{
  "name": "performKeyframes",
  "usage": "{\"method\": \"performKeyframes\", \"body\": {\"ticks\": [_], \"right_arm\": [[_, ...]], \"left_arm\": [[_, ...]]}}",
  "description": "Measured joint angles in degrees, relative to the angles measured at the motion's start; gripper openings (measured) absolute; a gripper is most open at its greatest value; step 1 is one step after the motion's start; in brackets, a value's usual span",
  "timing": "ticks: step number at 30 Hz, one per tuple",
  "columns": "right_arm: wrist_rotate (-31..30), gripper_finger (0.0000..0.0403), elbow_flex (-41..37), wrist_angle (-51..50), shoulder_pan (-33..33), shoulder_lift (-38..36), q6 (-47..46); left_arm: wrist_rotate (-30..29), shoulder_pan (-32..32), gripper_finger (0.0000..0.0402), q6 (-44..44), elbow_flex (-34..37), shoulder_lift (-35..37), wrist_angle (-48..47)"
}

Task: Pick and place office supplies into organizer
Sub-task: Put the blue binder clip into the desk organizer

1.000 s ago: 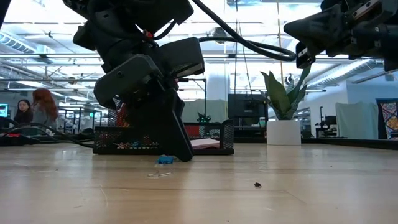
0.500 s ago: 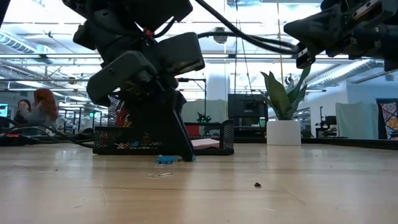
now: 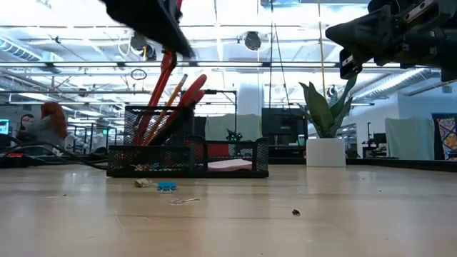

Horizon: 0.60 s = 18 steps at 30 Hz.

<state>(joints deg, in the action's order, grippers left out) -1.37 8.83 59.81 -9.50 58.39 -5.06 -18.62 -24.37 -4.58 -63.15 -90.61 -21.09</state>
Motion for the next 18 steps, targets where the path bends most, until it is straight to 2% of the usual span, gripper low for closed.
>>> {"method": "performKeyframes", "body": {"ticks": [3,5,12,18], "right_arm": [[0.00,0.0004,0.01,0.22,0.00,0.00,-0.27],[0.04,0.0004,0.01,0.15,0.00,0.02,-0.27],[0.02,0.0004,-0.02,0.01,0.00,0.00,-0.31],[0.00,0.0004,-0.02,0.03,0.00,0.02,-0.31]], "left_arm": [[-5.05,-0.02,0.0022,-3.42,0.40,2.93,-6.88],[-5.63,0.64,0.0022,-5.36,1.29,2.74,-8.96],[-4.82,3.15,0.0022,-9.26,9.06,-0.22,-6.41],[-3.66,5.16,0.0035,-11.24,12.45,-2.46,-4.47]]}}
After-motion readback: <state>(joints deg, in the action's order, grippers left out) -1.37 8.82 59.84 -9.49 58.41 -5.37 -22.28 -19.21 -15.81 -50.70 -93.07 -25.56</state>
